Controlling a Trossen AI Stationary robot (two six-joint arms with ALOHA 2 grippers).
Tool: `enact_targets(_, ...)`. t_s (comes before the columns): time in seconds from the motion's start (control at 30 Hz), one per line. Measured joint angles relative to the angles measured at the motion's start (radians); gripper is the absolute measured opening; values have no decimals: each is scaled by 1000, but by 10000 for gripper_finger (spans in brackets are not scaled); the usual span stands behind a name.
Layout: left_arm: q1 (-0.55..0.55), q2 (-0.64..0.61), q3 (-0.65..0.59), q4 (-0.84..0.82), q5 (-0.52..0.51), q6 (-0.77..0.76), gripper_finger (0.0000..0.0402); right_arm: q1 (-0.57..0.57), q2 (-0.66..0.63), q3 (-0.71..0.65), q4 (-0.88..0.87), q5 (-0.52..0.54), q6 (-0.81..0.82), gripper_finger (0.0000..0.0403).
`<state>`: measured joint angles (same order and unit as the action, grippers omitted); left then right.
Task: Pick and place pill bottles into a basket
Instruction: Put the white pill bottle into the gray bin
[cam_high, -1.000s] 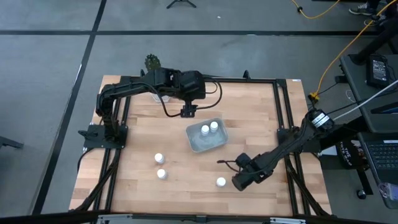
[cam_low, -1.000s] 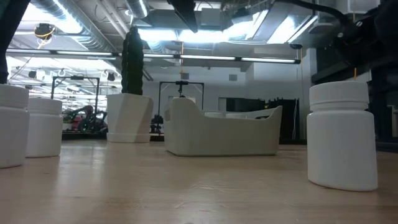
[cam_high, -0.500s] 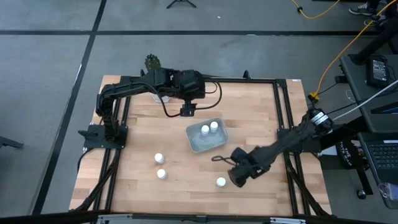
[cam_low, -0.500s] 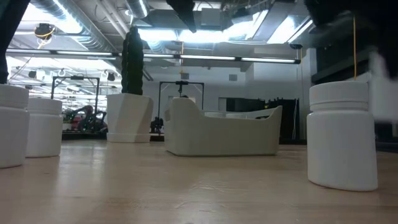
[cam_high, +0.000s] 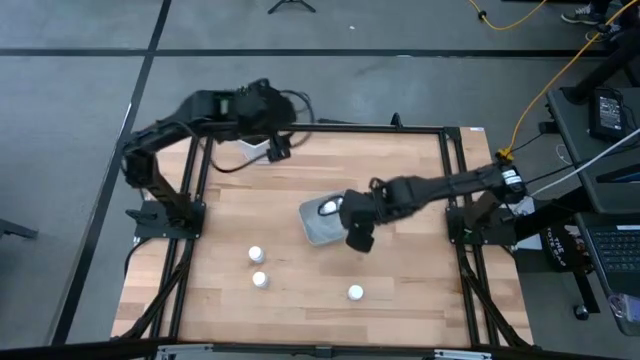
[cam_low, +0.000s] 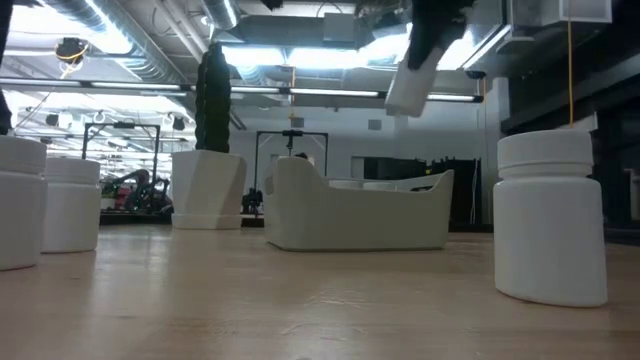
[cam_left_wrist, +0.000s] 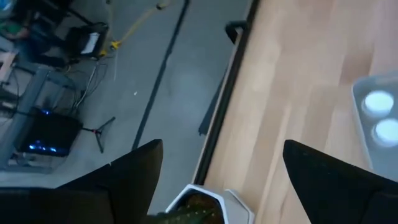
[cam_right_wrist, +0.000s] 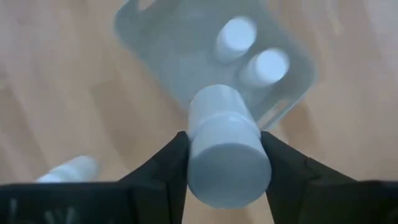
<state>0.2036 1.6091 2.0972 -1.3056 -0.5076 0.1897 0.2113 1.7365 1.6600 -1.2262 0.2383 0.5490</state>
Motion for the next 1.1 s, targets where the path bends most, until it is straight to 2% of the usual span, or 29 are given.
enact_targets(0.17, 2, -79, 0, -2, -45, -75, 326, -87, 54, -1, 22, -9, -155, 153)
enact_targets(0.37, 1, -143, 0, -8, -121, -140, 326, -143, 152, -2, 84, -91, -290, 153)
enact_targets(0.53, 1, -172, 0, -15, -153, -168, 326, -146, 204, -23, 84, -120, -318, 153)
enact_targets(0.77, 1, -166, 0, -43, -156, -177, 326, -150, 202, -189, 197, -165, -291, 153)
enact_targets(1.1, 1, -131, 0, -42, -147, -169, 326, -163, 198, -229, 246, -162, -240, 154)
